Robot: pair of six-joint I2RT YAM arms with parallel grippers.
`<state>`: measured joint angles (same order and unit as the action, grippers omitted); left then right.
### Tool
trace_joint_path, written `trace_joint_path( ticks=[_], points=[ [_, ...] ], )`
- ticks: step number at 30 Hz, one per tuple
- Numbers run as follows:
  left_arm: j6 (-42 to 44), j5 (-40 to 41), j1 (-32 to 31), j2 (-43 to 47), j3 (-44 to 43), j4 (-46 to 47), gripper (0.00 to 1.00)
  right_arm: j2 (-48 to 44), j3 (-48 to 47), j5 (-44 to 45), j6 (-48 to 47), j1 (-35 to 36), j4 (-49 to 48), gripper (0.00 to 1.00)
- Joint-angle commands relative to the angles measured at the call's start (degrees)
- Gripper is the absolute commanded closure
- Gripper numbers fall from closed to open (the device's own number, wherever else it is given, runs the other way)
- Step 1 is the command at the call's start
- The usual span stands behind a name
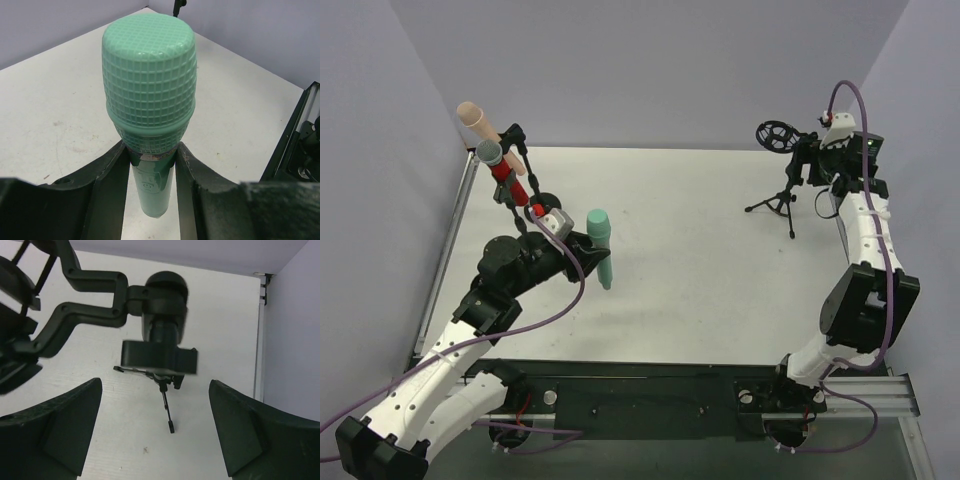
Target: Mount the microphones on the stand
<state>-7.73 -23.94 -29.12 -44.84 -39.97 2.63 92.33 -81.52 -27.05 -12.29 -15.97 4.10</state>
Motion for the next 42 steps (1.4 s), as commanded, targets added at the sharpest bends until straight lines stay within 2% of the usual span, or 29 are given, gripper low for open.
trace_joint_path(
  ticks=[1,5,10,12,18,20,25,28,31,37,42],
  points=[
    [1.57,1.18,0.47,0.28,-0.47,1.94,1.0,3.37,-1.1,3.75,-0.89,3.31,-7.77,0.25],
    [1.66,0.92,1.17,-0.16,-0.38,1.94,1.0,6.27,-1.8,4.81,0.78,3.49,-10.33,0.51],
    [1.22,-0.05,2.32,-1.48,-0.29,2.29,1.0,7.24,1.09,4.73,2.88,3.05,-17.27,0.54],
    [1.14,-0.14,2.58,-1.65,-0.38,2.38,1.0,7.95,1.8,2.98,4.82,2.96,-20.17,0.61],
    [0.78,-0.84,3.46,-2.53,-0.11,2.9,1.0,9.71,0.66,-1.07,7.64,2.87,-22.29,0.9],
    [0.78,-1.19,3.72,-2.62,-0.2,2.99,1.0,9.53,0.83,-2.82,7.64,2.78,-22.38,0.96],
    [0.61,-1.72,4.07,-2.62,-0.11,3.34,1.0,5.41,3.9,-9.32,6.06,3.48,-21.59,1.0],
    [0.43,-2.07,4.08,-2.53,-0.11,3.61,1.0,0.32,6.36,-13.37,3.6,7.25,-17.13,1.0],
    [0.43,-2.07,4.16,-2.01,-0.11,3.61,1.0,-3.82,7.86,-16.97,-2.2,14.96,-9.83,1.0],
    [0.52,-1.72,4.25,-0.87,0.15,3.78,1.0,-8.23,8.74,-16.29,-9.5,32.98,3.44,1.0],
    [0.87,-1.37,4.43,0.01,0.41,3.78,1.0,-5.42,6.72,-16.46,-8.98,40.92,4.96,1.0]
  ],
)
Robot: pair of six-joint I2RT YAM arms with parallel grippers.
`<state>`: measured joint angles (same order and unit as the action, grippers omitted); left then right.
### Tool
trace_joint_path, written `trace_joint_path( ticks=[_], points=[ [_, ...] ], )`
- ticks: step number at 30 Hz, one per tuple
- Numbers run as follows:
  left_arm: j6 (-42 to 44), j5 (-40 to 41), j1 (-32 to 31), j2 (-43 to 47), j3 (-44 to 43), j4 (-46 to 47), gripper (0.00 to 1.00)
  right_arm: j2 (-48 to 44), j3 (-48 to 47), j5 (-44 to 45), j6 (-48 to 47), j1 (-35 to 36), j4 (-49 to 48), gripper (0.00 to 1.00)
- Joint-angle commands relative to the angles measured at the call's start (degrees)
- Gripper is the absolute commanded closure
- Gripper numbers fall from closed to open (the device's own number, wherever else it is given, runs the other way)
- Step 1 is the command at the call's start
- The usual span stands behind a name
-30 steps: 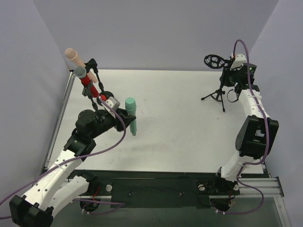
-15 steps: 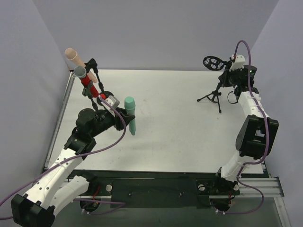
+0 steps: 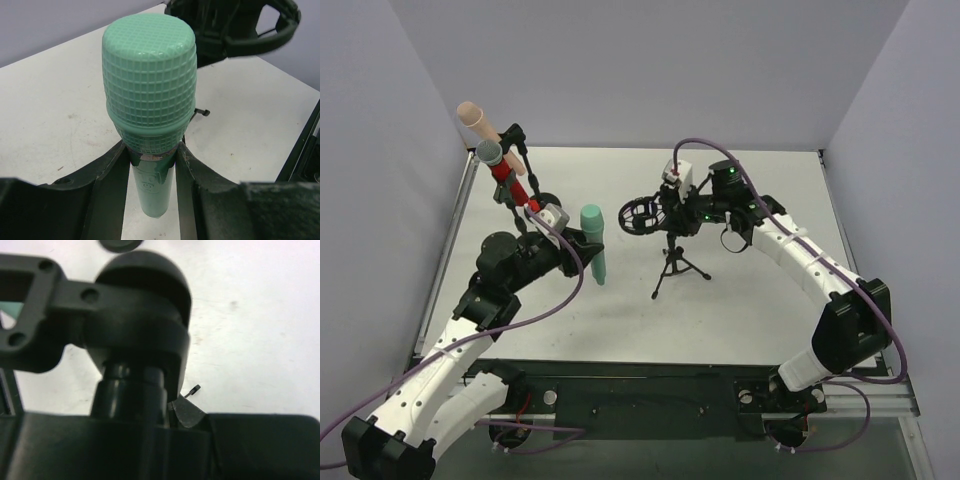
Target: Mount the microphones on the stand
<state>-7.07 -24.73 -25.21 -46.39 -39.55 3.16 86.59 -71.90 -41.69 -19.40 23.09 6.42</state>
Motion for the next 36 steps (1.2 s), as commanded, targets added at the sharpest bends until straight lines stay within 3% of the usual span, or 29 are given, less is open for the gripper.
trace_joint_path(
  ticks=[1,6,15,23,26,30,36],
  points=[
    [0.3,-0.41,0.51,1.83,0.0,3.26,1.0,0.86,-2.98,-1.9,-1.96,2.91,2.72,1.0],
    [0.65,0.12,0.69,2.18,0.35,3.35,1.0,0.96,0.26,-5.93,-4.33,3.8,2.46,0.98],
    [0.39,-0.32,0.78,1.48,0.35,3.78,1.0,-4.84,9.05,-12.27,-12.5,0.56,6.59,0.59],
    [-0.31,-0.67,0.87,1.21,0.53,4.57,1.0,-8.53,12.3,-15.08,-15.93,-2.61,9.85,0.38],
    [-1.8,-1.63,0.87,1.3,1.05,6.41,1.0,-9.77,13.71,-16.84,-15.67,-4.54,10.28,0.24],
    [-5.75,-2.25,0.87,2.0,0.88,8.97,1.0,-11.61,14.16,-18.6,-18.91,-7.62,15.44,0.16],
    [-9.01,-1.99,0.78,4.82,-1.67,7.57,1.0,-12.76,13.45,-13.95,-27.0,-10.26,25.57,0.11]
  ],
)
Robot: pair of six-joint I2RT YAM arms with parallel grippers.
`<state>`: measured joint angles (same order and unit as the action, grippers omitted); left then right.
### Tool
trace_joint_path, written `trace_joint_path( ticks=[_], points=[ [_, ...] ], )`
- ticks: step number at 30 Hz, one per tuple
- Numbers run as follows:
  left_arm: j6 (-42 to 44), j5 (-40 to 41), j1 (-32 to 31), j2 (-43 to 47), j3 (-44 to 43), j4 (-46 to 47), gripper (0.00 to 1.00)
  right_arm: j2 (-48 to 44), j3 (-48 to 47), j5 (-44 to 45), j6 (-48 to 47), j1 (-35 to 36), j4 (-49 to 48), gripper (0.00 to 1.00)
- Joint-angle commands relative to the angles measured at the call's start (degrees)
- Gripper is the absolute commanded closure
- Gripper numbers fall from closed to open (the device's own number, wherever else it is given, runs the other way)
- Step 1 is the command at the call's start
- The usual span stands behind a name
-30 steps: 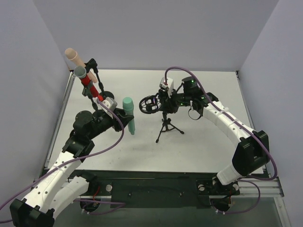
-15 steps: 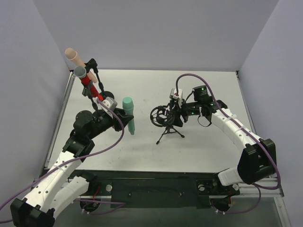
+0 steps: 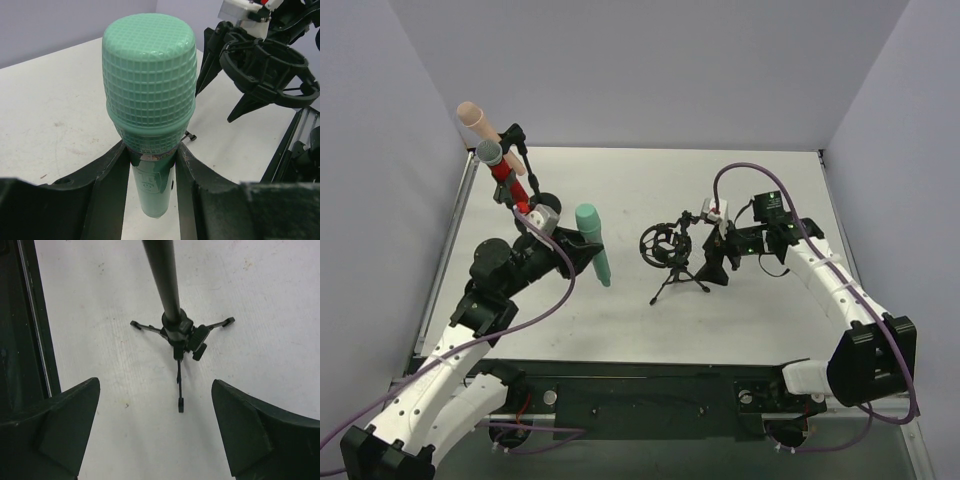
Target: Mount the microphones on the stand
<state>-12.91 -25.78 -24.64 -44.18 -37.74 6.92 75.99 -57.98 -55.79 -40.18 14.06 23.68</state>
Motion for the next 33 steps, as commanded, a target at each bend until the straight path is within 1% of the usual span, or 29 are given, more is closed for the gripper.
trace_joint_path(
  ticks=[1,2,4,5,6,9,11,12,13,16,18,19,21,23,24,25,26,27,28,29,30,31,32,33],
  points=[
    [-3.44,-1.03,0.21,3.13,-4.18,2.93,1.0,-2.33,-0.65,0.42,-6.48,-2.45,8.83,0.1],
    [-3.62,-1.11,0.21,3.4,-4.88,2.49,1.0,-2.68,-1.0,-0.02,-7.36,-3.07,10.84,0.09],
    [-3.7,-1.38,0.21,3.58,-6.64,0.3,1.0,-3.99,-1.44,-2.38,-10.16,-7.36,14.1,0.08],
    [-3.7,-1.29,0.21,3.75,-8.04,-1.36,1.0,-4.44,-1.26,-2.83,-10.87,-8.34,15.59,0.01],
    [-3.7,-0.86,0.21,3.67,-8.84,-2.34,1.0,-5.57,-1.18,-3.18,-11.75,-10.27,16.04,0.0],
    [-4.14,0.64,0.21,2.97,-12.52,-6.12,1.0,-8.13,-0.65,-2.4,-12.99,-12.83,18.32,0.0],
    [-4.93,0.82,0.21,2.35,-14.11,-6.57,1.0,-10.15,-0.21,-1.25,-13.43,-13.89,19.03,0.0],
    [-5.28,0.82,0.21,2.17,-14.47,-6.48,1.0,-11.37,-0.12,-1.08,-13.34,-16.15,19.12,0.0],
    [-6.16,0.91,0.21,1.82,-15.08,-5.96,1.0,-12.0,-0.29,-0.81,-13.17,-16.7,19.56,0.0],
    [-7.92,1.26,0.21,0.94,-16.66,-4.72,1.0,-14.02,-1.35,1.29,-8.35,-19.33,19.65,0.0],
    [-9.41,2.04,0.21,0.33,-18.59,-3.76,1.0,-13.94,-3.1,4.96,-1.77,-19.43,19.56,0.0],
    [-9.77,2.31,0.21,0.15,-19.12,-3.67,1.0,-13.59,-4.5,6.03,3.57,-19.43,19.82,0.0],
    [-9.95,3.36,0.21,-0.2,-21.06,-3.93,1.0,-12.88,-6.44,8.33,9.65,-19.51,21.05,0.0],
    [-9.95,4.24,0.21,-0.38,-22.99,-4.02,1.0,-11.92,-7.24,7.02,11.52,-19.69,24.2,0.0],
    [-9.95,4.77,0.21,-0.38,-24.3,-4.02,1.0,-11.83,-7.24,5.01,12.05,-19.86,24.91,0.0],
    [-9.95,5.04,0.21,-0.46,-25.18,-4.02,1.0,-11.83,-5.76,1.07,12.58,-20.39,24.57,0.0],
    [-10.12,5.73,0.21,-0.64,-26.41,-4.1,1.0,-11.91,-2.0,-2.53,11.8,-21.44,22.92,0.0],
    [-10.21,5.92,0.21,-0.73,-27.47,-4.19,1.0,-13.31,-0.14,-8.05,9.1,-24.93,22.29,0.0],
    [-10.38,6.09,0.21,-0.99,-29.48,-4.89,1.0,-14.02,2.75,-9.24,7.94,-26.79,20.28,0.0],
    [-10.47,6.18,0.21,-1.43,-30.46,-5.24,1.0,-15.85,3.56,-7.68,10.89,-29.42,18.35,0.0],
    [-10.91,6.01,0.12,-2.13,-32.38,-5.86,1.0,-16.39,4.96,-6.19,13.18,-29.88,13.89,0.0],
    [-11.09,5.92,0.12,-2.57,-33.18,-6.04,1.0,-17.53,5.5,-3.21,17.81,-30.23,12.11,0.0],
    [-11.61,6.0,0.12,-3.71,-35.19,-6.82,1.0,-17.89,6.37,-2.4,19.34,-30.24,9.04,0.0],
    [-12.05,5.83,0.04,-4.59,-36.08,-6.83,1.0,-18.5,6.64,-1.96,20.83,-30.24,8.14,0.0]
  ],
)
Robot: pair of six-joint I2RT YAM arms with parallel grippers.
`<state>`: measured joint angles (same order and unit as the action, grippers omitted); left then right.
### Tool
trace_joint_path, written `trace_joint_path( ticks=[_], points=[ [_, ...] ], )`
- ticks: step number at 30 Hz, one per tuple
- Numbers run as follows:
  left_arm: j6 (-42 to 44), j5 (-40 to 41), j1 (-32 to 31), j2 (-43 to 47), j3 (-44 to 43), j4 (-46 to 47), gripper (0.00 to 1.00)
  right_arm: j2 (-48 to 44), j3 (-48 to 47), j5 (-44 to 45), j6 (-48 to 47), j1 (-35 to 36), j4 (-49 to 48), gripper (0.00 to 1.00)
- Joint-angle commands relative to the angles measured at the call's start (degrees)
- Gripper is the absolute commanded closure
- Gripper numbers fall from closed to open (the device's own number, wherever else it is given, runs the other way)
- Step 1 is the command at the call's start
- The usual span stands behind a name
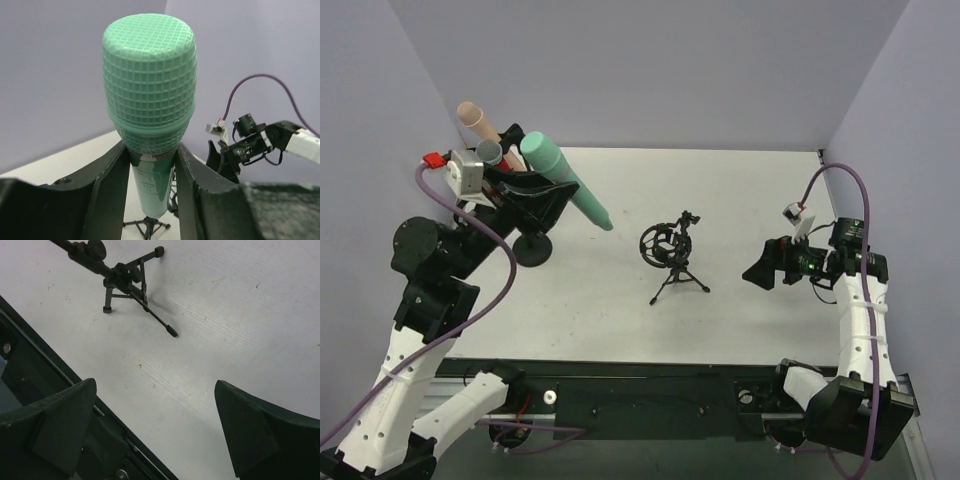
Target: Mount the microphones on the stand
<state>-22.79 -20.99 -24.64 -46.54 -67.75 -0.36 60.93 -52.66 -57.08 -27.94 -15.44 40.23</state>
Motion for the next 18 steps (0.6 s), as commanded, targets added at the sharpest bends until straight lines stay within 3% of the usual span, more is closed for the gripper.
trace_joint_path(
  ticks=[1,6,12,18],
  points=[
    [-2.61,0.52,0.03,-4.06,-8.52,-2.07,1.0,-3.71,1.34,-0.58,8.61,-0.64,-8.67,0.0],
    [-4.46,-0.1,-3.11,-10.67,-17.06,-6.93,1.0,-3.88,1.25,1.96,8.34,-0.64,-8.76,0.0],
    [5.37,8.86,-16.12,-19.53,-28.47,-16.15,1.0,-4.94,1.69,3.73,8.08,-0.64,-8.94,0.0],
    [9.42,10.97,-21.84,-26.83,-37.53,-21.86,1.0,-6.17,1.95,4.61,7.73,-0.73,-9.11,0.0]
  ],
)
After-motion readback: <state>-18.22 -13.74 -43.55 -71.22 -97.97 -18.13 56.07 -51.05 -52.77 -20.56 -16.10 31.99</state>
